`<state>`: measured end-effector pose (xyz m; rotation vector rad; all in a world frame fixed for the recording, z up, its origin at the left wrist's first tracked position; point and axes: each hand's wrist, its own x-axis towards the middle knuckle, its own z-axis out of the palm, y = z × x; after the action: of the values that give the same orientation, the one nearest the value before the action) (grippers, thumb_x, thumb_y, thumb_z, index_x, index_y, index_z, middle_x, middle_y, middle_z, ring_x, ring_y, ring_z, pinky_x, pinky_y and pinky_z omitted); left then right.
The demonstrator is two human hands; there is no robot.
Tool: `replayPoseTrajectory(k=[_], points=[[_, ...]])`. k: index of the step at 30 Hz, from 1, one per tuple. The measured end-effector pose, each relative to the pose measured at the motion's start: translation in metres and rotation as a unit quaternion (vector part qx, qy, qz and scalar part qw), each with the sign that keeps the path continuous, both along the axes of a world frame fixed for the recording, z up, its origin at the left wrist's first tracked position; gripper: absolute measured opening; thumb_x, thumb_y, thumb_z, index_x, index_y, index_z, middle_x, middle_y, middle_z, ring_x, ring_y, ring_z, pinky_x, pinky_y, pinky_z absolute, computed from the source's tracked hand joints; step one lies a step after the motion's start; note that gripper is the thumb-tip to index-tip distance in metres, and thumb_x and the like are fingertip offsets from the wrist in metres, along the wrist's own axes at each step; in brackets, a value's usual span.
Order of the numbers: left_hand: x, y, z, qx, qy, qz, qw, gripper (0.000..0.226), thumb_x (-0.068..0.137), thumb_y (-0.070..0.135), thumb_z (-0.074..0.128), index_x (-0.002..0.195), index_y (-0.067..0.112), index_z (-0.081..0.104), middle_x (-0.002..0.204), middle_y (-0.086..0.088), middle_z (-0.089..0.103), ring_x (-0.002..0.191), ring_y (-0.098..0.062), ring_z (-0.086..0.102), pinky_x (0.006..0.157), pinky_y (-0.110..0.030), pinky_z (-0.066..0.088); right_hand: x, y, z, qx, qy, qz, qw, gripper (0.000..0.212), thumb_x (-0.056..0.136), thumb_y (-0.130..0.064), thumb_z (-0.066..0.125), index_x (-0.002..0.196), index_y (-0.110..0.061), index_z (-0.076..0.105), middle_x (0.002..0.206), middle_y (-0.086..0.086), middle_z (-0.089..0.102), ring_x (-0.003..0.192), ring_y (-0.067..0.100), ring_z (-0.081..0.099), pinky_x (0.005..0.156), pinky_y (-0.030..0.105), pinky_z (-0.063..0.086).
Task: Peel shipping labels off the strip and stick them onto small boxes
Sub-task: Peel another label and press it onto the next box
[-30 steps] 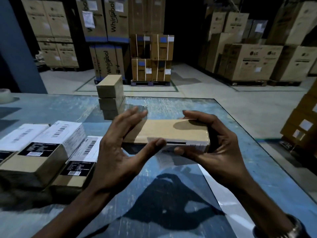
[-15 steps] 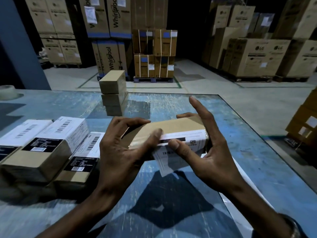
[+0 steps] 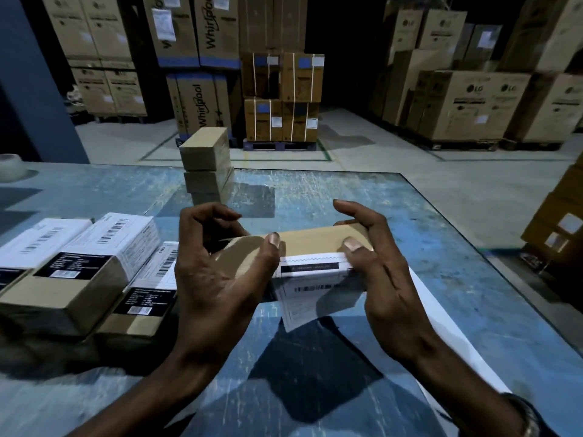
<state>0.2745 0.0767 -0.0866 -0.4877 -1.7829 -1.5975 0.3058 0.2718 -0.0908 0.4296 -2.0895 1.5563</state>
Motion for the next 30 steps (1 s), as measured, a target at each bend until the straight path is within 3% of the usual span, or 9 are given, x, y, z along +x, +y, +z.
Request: replayPoseTrajectory(k=[2,5,7,11,16,20,24,26,30], points=[[-0.002,0.000,0.002,0.009,-0.003,0.000,1.000,0.042,0.087,0.020,0.079,0.115,0.012,0.049,0.095,0.002,0.060,0.089,-0.013,0.064,0.083,-0.018,0.050,-0.001,0.000,0.001,-0.011,-0.012,0.007,1.000,0.045,0.108,-0.034,0.033,0.145,-0.047,0.054,0.114,-0.015,0.064,0.100,0.005,0.062,0.085,0.015,0.044],[-0.002,0.000,0.001,0.016,-0.012,-0.004,1.000,0.040,0.088,0.021,0.078,0.115,0.014,0.049,0.094,-0.007,0.061,0.089,-0.019,0.065,0.082,-0.019,0.050,0.000,-0.002,0.003,-0.034,-0.038,0.016,0.999,0.044,0.107,-0.057,0.027,0.144,-0.058,0.052,0.118,-0.020,0.066,0.108,0.006,0.067,0.086,0.016,0.049],[-0.001,0.001,0.000,0.013,-0.011,-0.003,1.000,0.040,0.089,0.021,0.078,0.116,0.014,0.049,0.095,-0.007,0.061,0.089,-0.018,0.065,0.081,-0.020,0.051,0.001,-0.006,0.007,-0.020,-0.035,0.009,0.999,0.050,0.098,-0.067,0.042,0.144,-0.051,0.053,0.116,-0.024,0.065,0.108,0.002,0.066,0.085,0.014,0.051],[0.001,0.002,0.000,0.000,0.008,0.017,1.000,0.041,0.089,0.019,0.078,0.117,0.010,0.050,0.096,-0.002,0.058,0.087,-0.008,0.062,0.081,-0.017,0.050,0.001,-0.012,0.007,0.001,-0.014,-0.027,1.000,0.063,0.086,-0.052,0.080,0.142,-0.040,0.054,0.106,-0.018,0.066,0.098,0.008,0.069,0.076,0.014,0.052],[-0.001,0.001,-0.001,0.006,-0.001,0.018,1.000,0.041,0.089,0.020,0.078,0.117,0.012,0.050,0.095,-0.007,0.059,0.087,-0.014,0.064,0.080,-0.019,0.051,-0.003,-0.007,0.004,0.005,-0.021,-0.028,0.999,0.038,0.103,-0.043,0.054,0.141,-0.041,0.056,0.106,-0.018,0.064,0.091,0.008,0.064,0.076,0.017,0.048],[-0.001,0.001,0.001,0.005,-0.007,0.020,1.000,0.041,0.089,0.019,0.078,0.117,0.011,0.050,0.095,-0.005,0.060,0.088,-0.013,0.064,0.081,-0.016,0.050,-0.005,0.001,0.004,-0.003,-0.039,-0.023,0.999,0.041,0.110,-0.041,0.035,0.143,-0.044,0.059,0.114,-0.013,0.071,0.104,0.014,0.068,0.087,0.034,0.053],[-0.005,-0.001,0.000,0.016,-0.016,0.016,1.000,0.042,0.090,0.019,0.081,0.117,0.011,0.050,0.094,-0.005,0.062,0.089,-0.014,0.066,0.083,-0.021,0.052,-0.005,0.005,0.011,-0.059,-0.089,0.032,0.994,0.050,0.107,-0.053,0.028,0.143,-0.045,0.062,0.133,-0.014,0.073,0.114,0.011,0.071,0.077,0.018,0.050],[-0.005,-0.001,0.001,0.015,-0.019,0.024,0.999,0.044,0.091,0.017,0.084,0.118,0.010,0.050,0.094,-0.006,0.063,0.090,-0.016,0.066,0.083,-0.021,0.052,-0.004,0.004,0.013,-0.066,-0.084,0.052,0.993,0.051,0.105,-0.059,0.031,0.143,-0.044,0.062,0.134,-0.013,0.073,0.115,0.013,0.071,0.077,0.018,0.051],[-0.004,-0.003,0.004,0.009,-0.016,0.038,0.999,0.043,0.090,0.017,0.084,0.117,0.010,0.052,0.096,-0.001,0.064,0.092,-0.012,0.067,0.083,-0.019,0.052,-0.002,0.002,0.012,-0.036,-0.064,0.053,0.996,0.048,0.096,-0.052,0.062,0.142,-0.040,0.061,0.123,-0.008,0.074,0.113,0.014,0.071,0.083,0.024,0.059]])
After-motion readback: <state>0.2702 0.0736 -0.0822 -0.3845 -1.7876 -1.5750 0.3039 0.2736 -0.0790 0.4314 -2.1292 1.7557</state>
